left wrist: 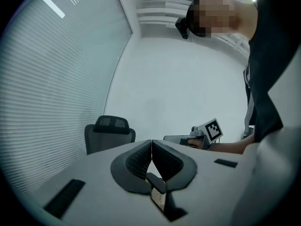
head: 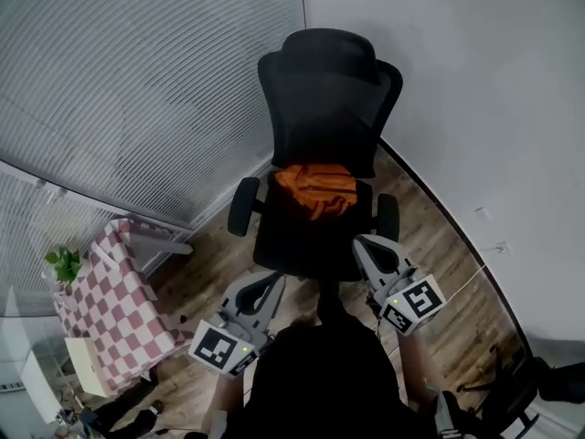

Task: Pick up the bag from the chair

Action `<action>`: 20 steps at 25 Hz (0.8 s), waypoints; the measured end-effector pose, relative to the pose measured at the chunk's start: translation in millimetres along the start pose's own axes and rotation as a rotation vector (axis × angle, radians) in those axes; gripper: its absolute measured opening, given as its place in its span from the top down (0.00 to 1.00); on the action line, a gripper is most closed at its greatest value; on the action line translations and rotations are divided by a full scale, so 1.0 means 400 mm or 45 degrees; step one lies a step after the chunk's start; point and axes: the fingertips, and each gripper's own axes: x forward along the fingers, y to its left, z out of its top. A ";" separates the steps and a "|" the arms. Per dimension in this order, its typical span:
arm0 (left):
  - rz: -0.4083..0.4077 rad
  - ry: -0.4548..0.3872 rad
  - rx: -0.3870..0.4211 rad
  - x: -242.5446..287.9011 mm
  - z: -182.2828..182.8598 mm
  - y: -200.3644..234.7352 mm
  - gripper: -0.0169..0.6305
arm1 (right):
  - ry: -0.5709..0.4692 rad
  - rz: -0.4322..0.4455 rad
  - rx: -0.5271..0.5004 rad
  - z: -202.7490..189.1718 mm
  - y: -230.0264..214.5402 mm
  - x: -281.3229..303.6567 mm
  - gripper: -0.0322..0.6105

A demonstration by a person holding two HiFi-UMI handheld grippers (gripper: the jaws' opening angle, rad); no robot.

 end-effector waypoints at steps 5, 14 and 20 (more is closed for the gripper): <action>0.065 0.010 -0.017 0.069 -0.008 0.018 0.92 | 0.187 0.011 -0.147 -0.090 -0.095 0.067 0.92; 0.101 0.064 -0.058 0.151 -0.041 0.036 0.92 | 0.393 0.003 -0.232 -0.233 -0.235 0.136 0.86; 0.091 0.087 -0.113 0.174 -0.069 0.055 0.92 | 0.525 -0.059 -0.346 -0.353 -0.304 0.175 0.81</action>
